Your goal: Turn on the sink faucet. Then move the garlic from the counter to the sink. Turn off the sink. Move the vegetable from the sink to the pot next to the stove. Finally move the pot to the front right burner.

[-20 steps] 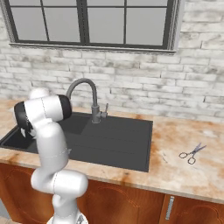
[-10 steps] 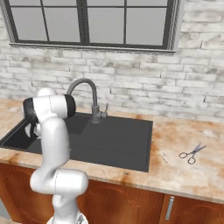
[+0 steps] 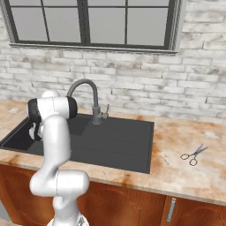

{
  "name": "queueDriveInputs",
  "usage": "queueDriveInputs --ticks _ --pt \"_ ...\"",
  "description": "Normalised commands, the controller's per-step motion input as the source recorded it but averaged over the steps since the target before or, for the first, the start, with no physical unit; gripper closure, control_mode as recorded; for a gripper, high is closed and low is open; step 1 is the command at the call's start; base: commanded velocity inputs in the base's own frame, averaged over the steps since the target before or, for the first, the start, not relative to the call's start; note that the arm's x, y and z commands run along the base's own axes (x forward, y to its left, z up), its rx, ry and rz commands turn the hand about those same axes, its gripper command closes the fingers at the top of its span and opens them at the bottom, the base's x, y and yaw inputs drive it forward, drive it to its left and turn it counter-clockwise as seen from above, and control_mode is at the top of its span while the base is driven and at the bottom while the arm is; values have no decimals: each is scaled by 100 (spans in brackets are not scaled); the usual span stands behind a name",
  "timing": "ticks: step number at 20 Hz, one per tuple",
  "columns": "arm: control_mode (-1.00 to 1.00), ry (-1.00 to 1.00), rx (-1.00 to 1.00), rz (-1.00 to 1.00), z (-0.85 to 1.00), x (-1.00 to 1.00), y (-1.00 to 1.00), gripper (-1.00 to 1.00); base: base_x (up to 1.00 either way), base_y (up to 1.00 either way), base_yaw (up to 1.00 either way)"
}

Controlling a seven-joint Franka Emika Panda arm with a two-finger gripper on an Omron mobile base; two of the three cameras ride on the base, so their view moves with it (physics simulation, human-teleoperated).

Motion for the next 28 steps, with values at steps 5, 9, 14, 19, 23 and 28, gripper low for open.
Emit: queueDriveInputs --ticks 5,9,14,19,23,28 --pt "-100 1 -1 -6 -30 25 7 -100 0 0 0" --pt "-100 2 -1 -6 -30 26 8 -100 0 0 0" --pt "-100 3 -1 -4 -26 7 2 -100 0 0 0" --pt "-100 3 0 -3 -24 3 0 -100 0 0 0" --pt "-100 2 0 -3 -26 3 0 -100 0 0 0" --pt "-100 0 0 -3 -18 -10 -2 -100 0 0 0"
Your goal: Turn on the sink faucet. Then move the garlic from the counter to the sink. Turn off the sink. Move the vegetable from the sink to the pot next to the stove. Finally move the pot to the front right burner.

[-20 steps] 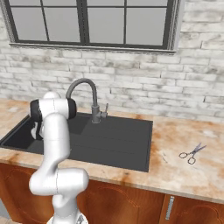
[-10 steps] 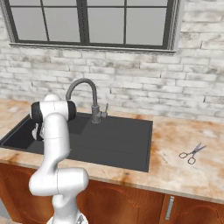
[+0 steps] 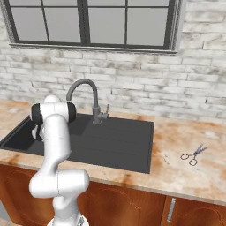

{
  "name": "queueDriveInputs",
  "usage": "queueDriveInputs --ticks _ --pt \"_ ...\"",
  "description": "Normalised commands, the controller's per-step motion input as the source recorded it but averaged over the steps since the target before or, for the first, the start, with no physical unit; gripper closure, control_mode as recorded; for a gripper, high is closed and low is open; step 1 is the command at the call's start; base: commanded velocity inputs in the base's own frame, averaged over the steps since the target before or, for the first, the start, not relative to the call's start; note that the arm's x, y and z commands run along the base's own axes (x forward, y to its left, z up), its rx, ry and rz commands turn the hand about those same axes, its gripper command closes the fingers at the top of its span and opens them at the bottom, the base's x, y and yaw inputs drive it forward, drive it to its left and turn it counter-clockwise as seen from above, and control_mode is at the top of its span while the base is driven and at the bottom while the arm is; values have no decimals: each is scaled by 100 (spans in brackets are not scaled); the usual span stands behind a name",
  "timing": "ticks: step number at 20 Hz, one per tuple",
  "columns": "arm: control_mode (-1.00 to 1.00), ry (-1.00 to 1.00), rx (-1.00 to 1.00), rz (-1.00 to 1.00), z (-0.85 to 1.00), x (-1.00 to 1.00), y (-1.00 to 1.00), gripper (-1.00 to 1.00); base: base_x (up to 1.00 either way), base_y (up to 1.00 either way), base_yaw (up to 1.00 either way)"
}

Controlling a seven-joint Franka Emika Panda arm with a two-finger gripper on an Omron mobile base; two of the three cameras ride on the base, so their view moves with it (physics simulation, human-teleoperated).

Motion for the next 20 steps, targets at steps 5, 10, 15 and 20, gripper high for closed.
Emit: queueDriveInputs --ticks 5,10,15,20 --pt "-100 -4 0 -5 -2 -24 -6 -100 0 0 0" --pt "-100 -8 0 -3 0 -21 -6 -100 0 0 0" --pt "-100 -7 0 -3 -6 -14 -18 -100 0 0 0" --pt "-100 -2 0 -1 -11 0 -4 -100 0 0 0"
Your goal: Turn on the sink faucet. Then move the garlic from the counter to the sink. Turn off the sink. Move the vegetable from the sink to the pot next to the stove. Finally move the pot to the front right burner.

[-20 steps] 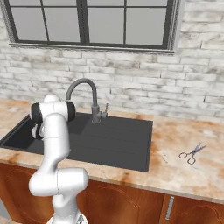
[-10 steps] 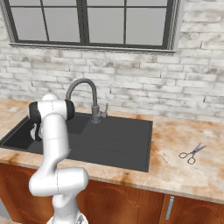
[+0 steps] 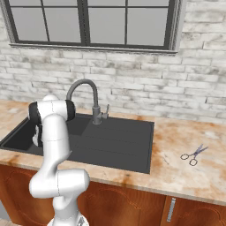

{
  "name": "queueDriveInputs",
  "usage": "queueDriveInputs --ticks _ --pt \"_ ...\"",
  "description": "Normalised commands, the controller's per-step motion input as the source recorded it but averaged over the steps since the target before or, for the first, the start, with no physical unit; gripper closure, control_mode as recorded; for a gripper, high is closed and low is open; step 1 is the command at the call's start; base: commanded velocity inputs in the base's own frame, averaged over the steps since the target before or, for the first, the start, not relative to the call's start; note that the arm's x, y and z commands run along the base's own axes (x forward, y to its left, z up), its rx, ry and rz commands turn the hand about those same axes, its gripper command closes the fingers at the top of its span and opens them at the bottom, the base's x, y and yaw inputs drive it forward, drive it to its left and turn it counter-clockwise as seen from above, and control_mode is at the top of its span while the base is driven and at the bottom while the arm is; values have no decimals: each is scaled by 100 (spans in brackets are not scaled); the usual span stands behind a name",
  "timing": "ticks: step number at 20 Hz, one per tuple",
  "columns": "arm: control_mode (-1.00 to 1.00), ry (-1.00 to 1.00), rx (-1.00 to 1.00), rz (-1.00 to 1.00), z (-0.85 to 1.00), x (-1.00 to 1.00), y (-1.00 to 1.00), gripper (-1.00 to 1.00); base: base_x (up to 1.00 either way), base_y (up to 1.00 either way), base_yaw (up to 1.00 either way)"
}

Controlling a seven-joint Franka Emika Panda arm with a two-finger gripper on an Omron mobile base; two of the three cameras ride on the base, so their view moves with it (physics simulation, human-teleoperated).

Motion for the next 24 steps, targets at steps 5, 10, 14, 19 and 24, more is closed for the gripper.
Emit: queueDriveInputs --ticks 5,10,14,19,24 --pt "-100 -1 0 0 -15 5 0 -100 0 0 0" --pt "-100 -7 0 0 -29 10 0 -100 0 0 0" --pt "-100 -9 0 0 -25 7 0 -100 0 0 0" --pt "-100 -5 0 0 -36 0 0 100 0 0 0" --pt "-100 5 0 0 -7 2 0 100 0 0 0"
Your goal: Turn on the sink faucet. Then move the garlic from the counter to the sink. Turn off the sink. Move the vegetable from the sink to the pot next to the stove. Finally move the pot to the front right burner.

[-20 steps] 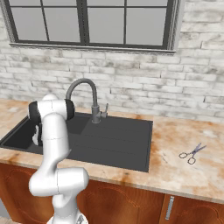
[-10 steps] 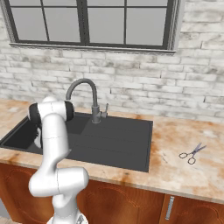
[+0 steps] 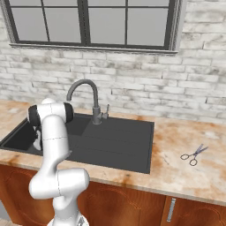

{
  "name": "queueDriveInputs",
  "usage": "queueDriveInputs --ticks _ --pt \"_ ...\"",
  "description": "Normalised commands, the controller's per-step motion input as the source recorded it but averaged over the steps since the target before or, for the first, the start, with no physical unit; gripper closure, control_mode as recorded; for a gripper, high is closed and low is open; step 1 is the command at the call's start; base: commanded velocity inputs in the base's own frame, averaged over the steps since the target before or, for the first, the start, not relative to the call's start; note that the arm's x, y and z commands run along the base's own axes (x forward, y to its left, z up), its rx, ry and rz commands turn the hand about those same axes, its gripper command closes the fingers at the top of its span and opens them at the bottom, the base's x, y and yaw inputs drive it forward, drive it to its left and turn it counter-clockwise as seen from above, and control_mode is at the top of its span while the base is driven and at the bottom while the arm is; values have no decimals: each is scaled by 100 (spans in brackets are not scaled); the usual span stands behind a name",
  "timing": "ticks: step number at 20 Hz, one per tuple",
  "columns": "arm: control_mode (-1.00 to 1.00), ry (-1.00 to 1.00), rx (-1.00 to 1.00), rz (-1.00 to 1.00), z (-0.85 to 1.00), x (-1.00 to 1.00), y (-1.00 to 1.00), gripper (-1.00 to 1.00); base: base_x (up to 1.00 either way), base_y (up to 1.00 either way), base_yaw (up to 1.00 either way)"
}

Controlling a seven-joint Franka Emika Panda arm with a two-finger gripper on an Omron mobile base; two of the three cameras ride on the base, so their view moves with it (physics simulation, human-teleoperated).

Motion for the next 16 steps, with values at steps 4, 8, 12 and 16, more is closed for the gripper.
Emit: queueDriveInputs --ticks 4,8,12,16 --pt "-100 0 0 0 57 -8 0 100 0 0 0" --pt "-100 0 0 -1 81 -35 0 100 0 0 0" --pt "-100 0 0 -2 93 -46 -3 100 0 0 0" --pt "-100 0 0 -2 99 -51 -3 100 0 0 0"
